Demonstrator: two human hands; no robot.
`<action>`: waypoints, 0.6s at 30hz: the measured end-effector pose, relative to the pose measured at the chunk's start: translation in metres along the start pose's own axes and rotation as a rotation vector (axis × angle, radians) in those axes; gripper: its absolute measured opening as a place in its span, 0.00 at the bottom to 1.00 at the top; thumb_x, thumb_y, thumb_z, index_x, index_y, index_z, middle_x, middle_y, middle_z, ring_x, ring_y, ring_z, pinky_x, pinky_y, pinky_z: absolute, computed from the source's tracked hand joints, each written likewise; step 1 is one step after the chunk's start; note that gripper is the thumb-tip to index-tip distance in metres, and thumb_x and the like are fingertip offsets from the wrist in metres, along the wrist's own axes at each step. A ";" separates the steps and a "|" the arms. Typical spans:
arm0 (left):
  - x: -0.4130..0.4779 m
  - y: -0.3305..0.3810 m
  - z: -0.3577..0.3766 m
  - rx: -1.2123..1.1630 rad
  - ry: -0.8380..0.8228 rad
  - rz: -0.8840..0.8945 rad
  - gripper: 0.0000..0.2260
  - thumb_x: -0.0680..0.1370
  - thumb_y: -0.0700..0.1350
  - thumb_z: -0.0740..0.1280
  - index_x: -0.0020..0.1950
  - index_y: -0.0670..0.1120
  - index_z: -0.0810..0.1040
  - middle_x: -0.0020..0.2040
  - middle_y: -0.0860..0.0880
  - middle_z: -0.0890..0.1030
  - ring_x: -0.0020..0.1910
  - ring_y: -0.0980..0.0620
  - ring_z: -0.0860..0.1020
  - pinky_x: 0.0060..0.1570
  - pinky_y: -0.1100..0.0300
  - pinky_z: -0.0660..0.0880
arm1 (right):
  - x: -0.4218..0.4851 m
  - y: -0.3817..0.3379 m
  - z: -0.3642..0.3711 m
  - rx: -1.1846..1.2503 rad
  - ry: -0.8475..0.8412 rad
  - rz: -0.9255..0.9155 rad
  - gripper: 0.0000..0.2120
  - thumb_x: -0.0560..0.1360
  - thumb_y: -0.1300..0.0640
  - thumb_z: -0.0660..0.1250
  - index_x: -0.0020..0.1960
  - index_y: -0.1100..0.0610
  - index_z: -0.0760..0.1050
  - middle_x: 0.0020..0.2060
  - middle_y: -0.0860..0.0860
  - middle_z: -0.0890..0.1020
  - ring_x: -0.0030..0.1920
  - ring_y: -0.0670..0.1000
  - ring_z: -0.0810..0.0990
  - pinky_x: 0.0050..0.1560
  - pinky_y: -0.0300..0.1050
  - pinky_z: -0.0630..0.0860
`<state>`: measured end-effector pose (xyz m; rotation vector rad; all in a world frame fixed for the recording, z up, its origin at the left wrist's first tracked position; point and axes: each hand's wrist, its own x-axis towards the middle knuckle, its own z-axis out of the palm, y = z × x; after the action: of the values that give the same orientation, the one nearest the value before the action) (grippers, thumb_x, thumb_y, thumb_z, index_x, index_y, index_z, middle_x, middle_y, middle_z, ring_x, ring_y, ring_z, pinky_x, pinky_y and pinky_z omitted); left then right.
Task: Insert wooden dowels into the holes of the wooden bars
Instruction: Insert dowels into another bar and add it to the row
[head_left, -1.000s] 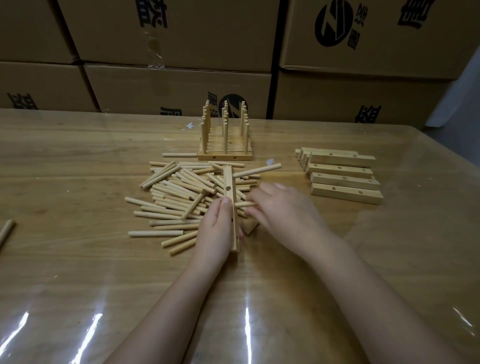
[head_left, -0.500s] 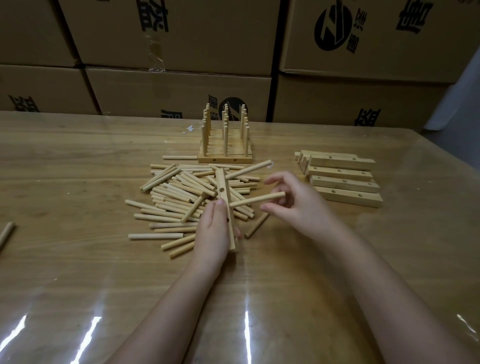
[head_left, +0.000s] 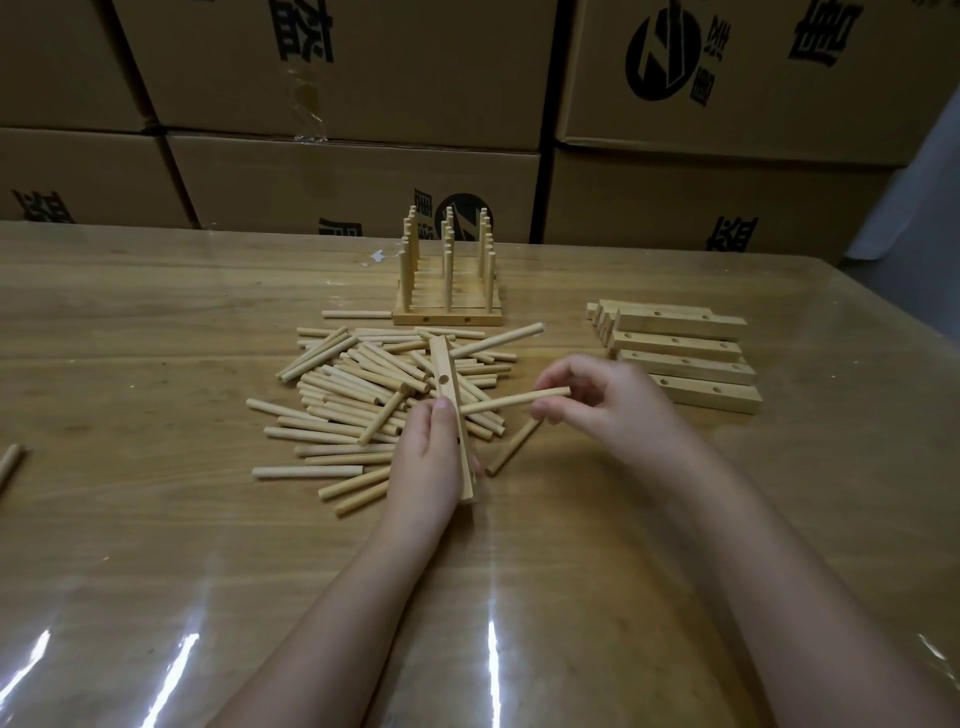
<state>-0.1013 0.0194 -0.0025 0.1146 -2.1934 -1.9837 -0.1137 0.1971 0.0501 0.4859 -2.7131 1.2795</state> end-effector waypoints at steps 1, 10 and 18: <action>0.000 0.000 0.000 0.011 0.000 0.013 0.13 0.83 0.50 0.52 0.43 0.50 0.72 0.26 0.50 0.76 0.24 0.59 0.75 0.28 0.64 0.71 | 0.000 0.000 0.000 -0.028 -0.011 -0.010 0.05 0.72 0.53 0.68 0.45 0.42 0.77 0.38 0.42 0.83 0.42 0.42 0.81 0.48 0.49 0.79; -0.002 -0.001 0.001 0.043 -0.042 0.050 0.14 0.83 0.49 0.52 0.42 0.48 0.72 0.31 0.45 0.75 0.24 0.59 0.75 0.27 0.69 0.70 | 0.000 -0.008 0.016 -0.704 -0.056 -0.227 0.16 0.78 0.45 0.53 0.57 0.49 0.74 0.51 0.43 0.78 0.52 0.45 0.75 0.49 0.39 0.68; -0.005 0.002 0.000 0.118 -0.088 0.085 0.17 0.83 0.49 0.50 0.42 0.44 0.72 0.27 0.47 0.76 0.25 0.60 0.74 0.28 0.68 0.69 | -0.002 -0.015 0.021 -0.749 -0.009 -0.263 0.17 0.78 0.44 0.51 0.55 0.48 0.75 0.49 0.43 0.79 0.49 0.46 0.76 0.40 0.39 0.69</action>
<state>-0.0962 0.0206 -0.0012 -0.0501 -2.3285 -1.8486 -0.1058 0.1725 0.0475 0.7003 -2.7365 0.1589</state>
